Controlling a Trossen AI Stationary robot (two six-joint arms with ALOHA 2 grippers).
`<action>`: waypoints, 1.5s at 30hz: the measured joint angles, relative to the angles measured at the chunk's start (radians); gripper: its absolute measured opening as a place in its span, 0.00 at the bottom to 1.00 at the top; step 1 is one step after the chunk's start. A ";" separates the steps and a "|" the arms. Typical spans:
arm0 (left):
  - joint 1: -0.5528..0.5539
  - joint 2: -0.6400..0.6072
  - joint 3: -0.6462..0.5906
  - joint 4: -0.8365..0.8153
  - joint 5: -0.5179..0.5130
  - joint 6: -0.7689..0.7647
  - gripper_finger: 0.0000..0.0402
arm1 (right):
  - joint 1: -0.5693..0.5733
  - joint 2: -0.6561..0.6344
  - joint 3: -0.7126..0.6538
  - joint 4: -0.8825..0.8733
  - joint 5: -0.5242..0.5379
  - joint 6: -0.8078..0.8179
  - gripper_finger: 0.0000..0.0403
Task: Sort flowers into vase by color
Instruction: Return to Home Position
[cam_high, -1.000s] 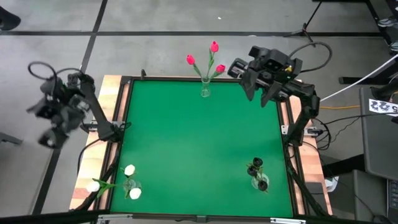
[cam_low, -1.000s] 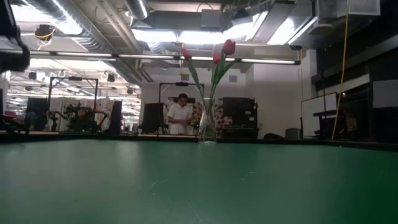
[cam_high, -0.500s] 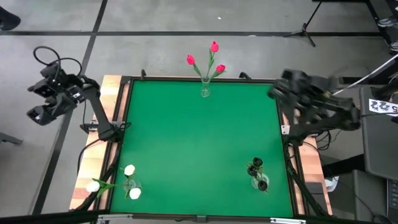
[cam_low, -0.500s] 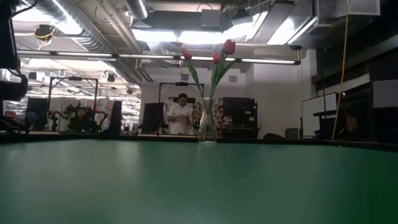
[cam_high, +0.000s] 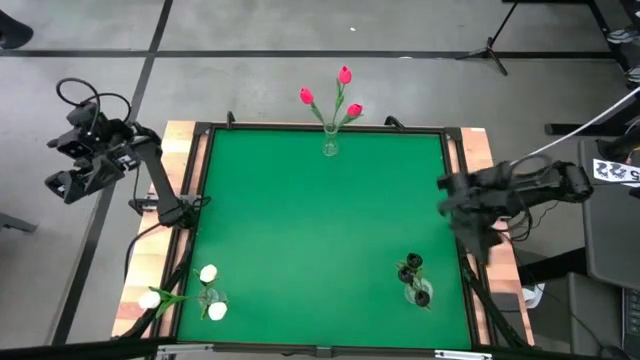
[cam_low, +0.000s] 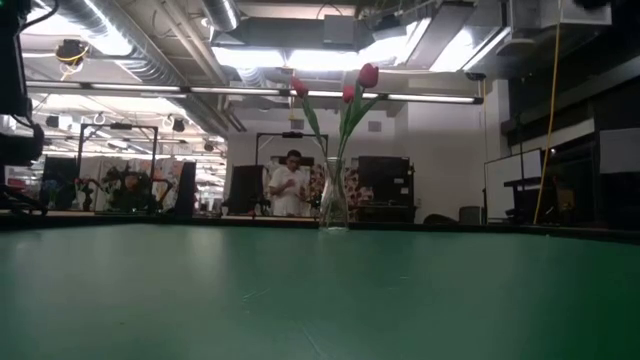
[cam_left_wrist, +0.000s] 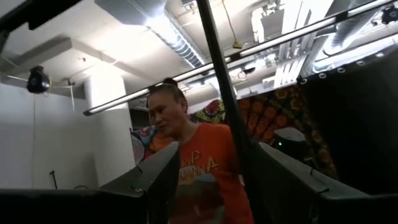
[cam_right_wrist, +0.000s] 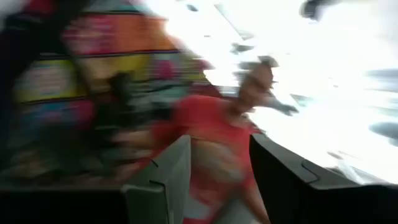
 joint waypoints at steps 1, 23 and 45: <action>0.000 0.000 0.000 -0.003 0.004 -0.001 0.51 | -0.002 -0.006 -0.049 -0.001 0.074 -0.039 0.41; 0.002 -0.041 0.128 -0.330 -0.251 -0.073 0.51 | -0.039 -0.953 -0.471 -0.800 0.569 -0.396 0.41; 0.002 -0.040 -0.155 -0.132 0.032 -0.080 0.51 | -0.113 -1.071 -0.344 -1.778 0.761 -0.864 0.41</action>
